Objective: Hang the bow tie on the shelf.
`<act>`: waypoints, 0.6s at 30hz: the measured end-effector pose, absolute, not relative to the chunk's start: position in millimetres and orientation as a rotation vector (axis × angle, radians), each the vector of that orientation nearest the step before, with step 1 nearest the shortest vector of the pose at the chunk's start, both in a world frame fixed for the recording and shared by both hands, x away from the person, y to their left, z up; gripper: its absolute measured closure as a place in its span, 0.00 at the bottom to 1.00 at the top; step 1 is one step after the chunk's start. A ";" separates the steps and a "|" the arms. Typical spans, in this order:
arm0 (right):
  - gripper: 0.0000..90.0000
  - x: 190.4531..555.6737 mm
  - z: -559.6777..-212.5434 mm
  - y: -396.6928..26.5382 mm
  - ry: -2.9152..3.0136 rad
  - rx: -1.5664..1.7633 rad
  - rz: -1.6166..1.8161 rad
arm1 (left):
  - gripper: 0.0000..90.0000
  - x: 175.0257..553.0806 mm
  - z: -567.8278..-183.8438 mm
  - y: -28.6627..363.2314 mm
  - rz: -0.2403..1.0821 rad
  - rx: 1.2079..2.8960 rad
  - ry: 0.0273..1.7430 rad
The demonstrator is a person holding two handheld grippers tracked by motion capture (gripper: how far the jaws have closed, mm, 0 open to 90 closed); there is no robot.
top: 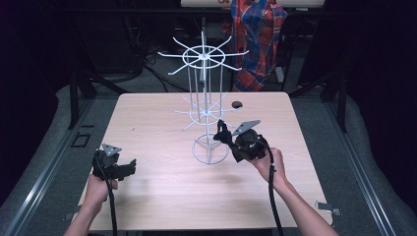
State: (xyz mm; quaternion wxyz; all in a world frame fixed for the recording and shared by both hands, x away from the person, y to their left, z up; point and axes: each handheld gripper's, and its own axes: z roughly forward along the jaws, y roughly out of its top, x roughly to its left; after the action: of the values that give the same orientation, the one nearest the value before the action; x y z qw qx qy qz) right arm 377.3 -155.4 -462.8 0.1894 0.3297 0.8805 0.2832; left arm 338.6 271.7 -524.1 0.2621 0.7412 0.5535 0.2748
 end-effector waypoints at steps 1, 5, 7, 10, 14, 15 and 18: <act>0.81 377.5 -463.2 -156.0 2.477 0.930 0.801 | 0.18 338.6 -524.2 271.5 0.744 2.004 1.499; 0.79 378.3 -464.1 -157.2 2.475 0.944 0.816 | 0.18 338.7 -524.4 271.4 0.743 2.004 1.499; 0.79 378.6 -464.3 -157.4 2.478 0.943 0.812 | 0.18 338.7 -524.4 271.5 0.744 2.005 1.498; 0.76 379.1 -465.8 -156.9 2.484 0.945 0.802 | 0.18 338.7 -524.4 271.6 0.743 2.002 1.500; 0.73 380.0 -468.2 -157.0 2.488 0.958 0.794 | 0.18 338.6 -524.2 271.7 0.742 2.005 1.496; 0.72 380.1 -468.3 -157.3 2.489 0.958 0.795 | 0.18 338.6 -524.2 271.8 0.742 2.004 1.498; 0.69 380.1 -468.6 -157.8 2.492 0.966 0.801 | 0.18 338.6 -524.2 271.9 0.742 2.003 1.499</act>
State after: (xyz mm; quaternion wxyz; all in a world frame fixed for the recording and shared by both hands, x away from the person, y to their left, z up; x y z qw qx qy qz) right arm 380.1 -157.8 -468.6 0.1748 0.3409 0.8794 0.2826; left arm 338.6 271.9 -524.2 0.2630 0.7406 0.5542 0.2743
